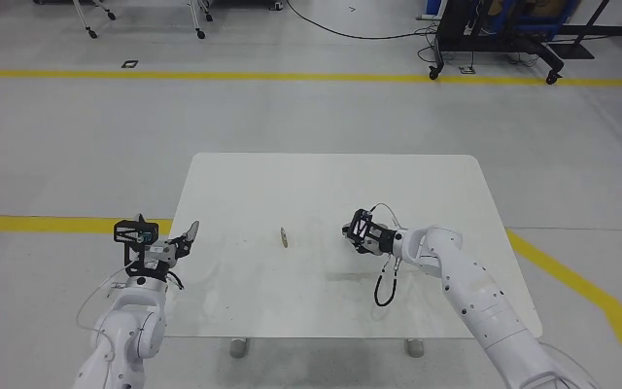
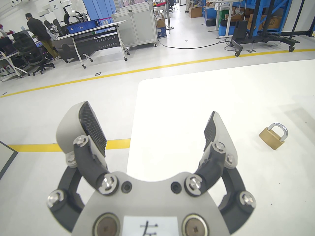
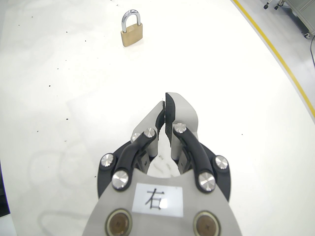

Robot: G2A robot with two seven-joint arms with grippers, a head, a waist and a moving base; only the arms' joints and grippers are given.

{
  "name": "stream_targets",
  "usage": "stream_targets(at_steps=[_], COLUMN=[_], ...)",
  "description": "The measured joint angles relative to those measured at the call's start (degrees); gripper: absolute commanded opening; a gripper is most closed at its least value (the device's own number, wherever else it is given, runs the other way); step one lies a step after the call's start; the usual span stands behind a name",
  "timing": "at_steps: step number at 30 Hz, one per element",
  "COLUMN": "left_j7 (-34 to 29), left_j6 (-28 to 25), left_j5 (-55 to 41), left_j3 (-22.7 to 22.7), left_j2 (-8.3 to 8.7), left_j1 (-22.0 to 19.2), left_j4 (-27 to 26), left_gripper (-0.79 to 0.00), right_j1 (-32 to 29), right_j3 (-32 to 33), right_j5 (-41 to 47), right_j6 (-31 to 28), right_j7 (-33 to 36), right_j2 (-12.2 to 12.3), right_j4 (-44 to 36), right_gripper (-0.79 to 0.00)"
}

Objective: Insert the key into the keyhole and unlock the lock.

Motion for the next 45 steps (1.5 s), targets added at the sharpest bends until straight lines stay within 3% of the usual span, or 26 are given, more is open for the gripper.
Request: stream_targets(at_steps=[8, 13, 16, 25, 31, 35, 42, 45], left_j7=[0.4, -0.9, -5.3, -5.4, -3.8, -2.6, -5.7, -5.7], left_j6=[-0.3, -2.2, -4.1, -4.0, -5.3, -10.6, -18.0, -18.9], left_j5=[4.2, 11.0, 11.9, 11.8, 7.3, 7.5, 8.7, 10.1], left_j3=[1.5, 9.4, 14.1, 14.1, 10.2, 15.2, 28.2, 33.2], left_j2=[0.01, -0.60, -1.07, -1.08, -0.86, -1.33, -3.47, -4.59], left_j1=[-0.9, -5.7, -9.7, -9.7, -8.1, -11.1, -23.3, -28.0], left_j4=[-0.9, -2.1, -0.3, -0.2, 1.8, 2.8, 11.9, 15.9], left_gripper=[0.000, 0.000, 0.000, 0.000, 0.000, 0.000, 0.000, 0.000], right_j1=[0.0, 0.0, 0.0, 0.0, 0.0, 0.0, 0.0, 0.0], right_j3=[0.0, 0.0, 0.0, 0.0, 0.0, 0.0, 0.0, 0.0], right_j5=[0.0, 0.0, 0.0, 0.0, 0.0, 0.0, 0.0, 0.0], right_j6=[0.0, 0.0, 0.0, 0.0, 0.0, 0.0, 0.0, 0.0], right_j7=[0.0, 0.0, 0.0, 0.0, 0.0, 0.0, 0.0, 0.0], right_j2=[0.0, 0.0, 0.0, 0.0, 0.0, 0.0, 0.0, 0.0], right_j4=[0.0, 0.0, 0.0, 0.0, 0.0, 0.0, 0.0, 0.0], right_gripper=[-0.785, -0.785, -0.785, -0.785, -0.785, -0.785, -0.785, -0.785])
